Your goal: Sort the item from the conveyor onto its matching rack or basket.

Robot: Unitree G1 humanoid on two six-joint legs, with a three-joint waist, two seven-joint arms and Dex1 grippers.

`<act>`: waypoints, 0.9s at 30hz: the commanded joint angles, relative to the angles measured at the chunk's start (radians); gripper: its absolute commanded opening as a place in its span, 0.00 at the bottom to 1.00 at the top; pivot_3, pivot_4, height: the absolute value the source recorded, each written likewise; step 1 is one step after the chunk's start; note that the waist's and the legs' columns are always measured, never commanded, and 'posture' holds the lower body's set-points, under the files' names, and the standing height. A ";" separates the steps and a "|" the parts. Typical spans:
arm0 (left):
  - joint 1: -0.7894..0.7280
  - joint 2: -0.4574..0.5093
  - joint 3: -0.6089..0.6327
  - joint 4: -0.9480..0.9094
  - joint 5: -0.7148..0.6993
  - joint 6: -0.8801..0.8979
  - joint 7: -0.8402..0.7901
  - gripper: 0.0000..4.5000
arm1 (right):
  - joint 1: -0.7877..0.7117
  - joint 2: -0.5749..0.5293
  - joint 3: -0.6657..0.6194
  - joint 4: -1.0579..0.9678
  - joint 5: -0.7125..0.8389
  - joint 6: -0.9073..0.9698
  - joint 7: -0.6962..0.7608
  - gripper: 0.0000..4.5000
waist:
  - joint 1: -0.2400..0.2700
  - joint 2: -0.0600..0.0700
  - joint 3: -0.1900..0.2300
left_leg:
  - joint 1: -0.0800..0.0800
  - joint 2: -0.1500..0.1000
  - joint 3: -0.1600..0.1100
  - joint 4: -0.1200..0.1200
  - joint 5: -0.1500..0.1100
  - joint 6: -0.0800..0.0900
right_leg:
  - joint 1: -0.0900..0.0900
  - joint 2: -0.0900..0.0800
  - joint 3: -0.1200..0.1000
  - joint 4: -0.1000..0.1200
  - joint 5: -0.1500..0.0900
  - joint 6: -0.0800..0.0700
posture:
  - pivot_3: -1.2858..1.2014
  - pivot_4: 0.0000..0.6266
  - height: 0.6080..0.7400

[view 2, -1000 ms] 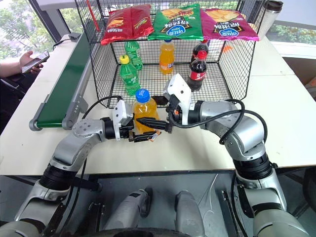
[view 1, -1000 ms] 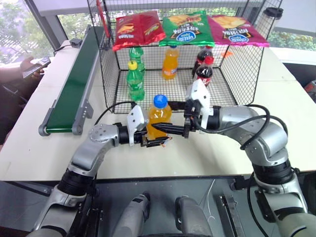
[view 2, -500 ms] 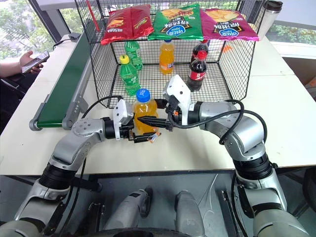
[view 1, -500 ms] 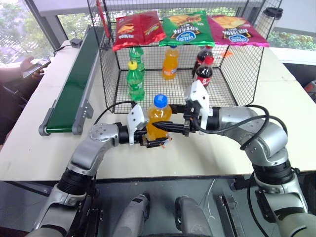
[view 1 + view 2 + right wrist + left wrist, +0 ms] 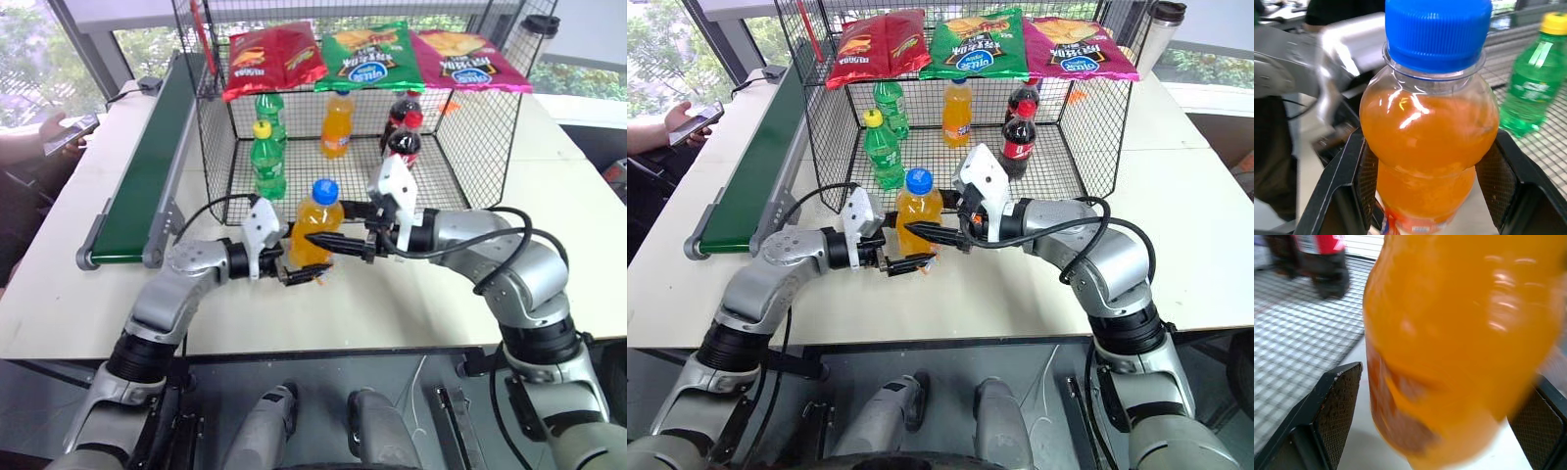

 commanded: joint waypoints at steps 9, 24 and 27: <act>0.161 0.069 0.147 -0.115 -0.007 -0.008 0.106 0.99 | -0.132 0.103 -0.035 0.133 -0.118 -0.104 -0.150 0.51 | -0.001 0.000 0.000 | 0.000 0.000 0.000 0.000 0.000 0.000 | 0.000 0.001 0.001 0.000 0.000 0.000 | 0.52 0.24 0.99; 0.192 -0.066 0.185 -0.172 0.078 -0.048 0.394 0.99 | -0.315 0.249 -0.030 0.646 -0.359 -0.391 -0.293 0.51 | -0.002 0.000 0.000 | 0.001 0.000 0.000 0.000 0.002 -0.002 | -0.001 0.004 0.001 0.001 0.004 0.001 | 0.52 0.24 0.99; 0.194 -0.080 0.169 -0.177 0.092 -0.055 0.407 0.99 | -0.331 0.255 -0.032 0.713 -0.384 -0.432 -0.293 0.51 | -0.003 0.000 0.000 | 0.001 0.000 0.000 0.000 0.003 -0.003 | -0.001 0.005 0.001 0.001 0.005 0.000 | 0.52 0.24 0.99</act>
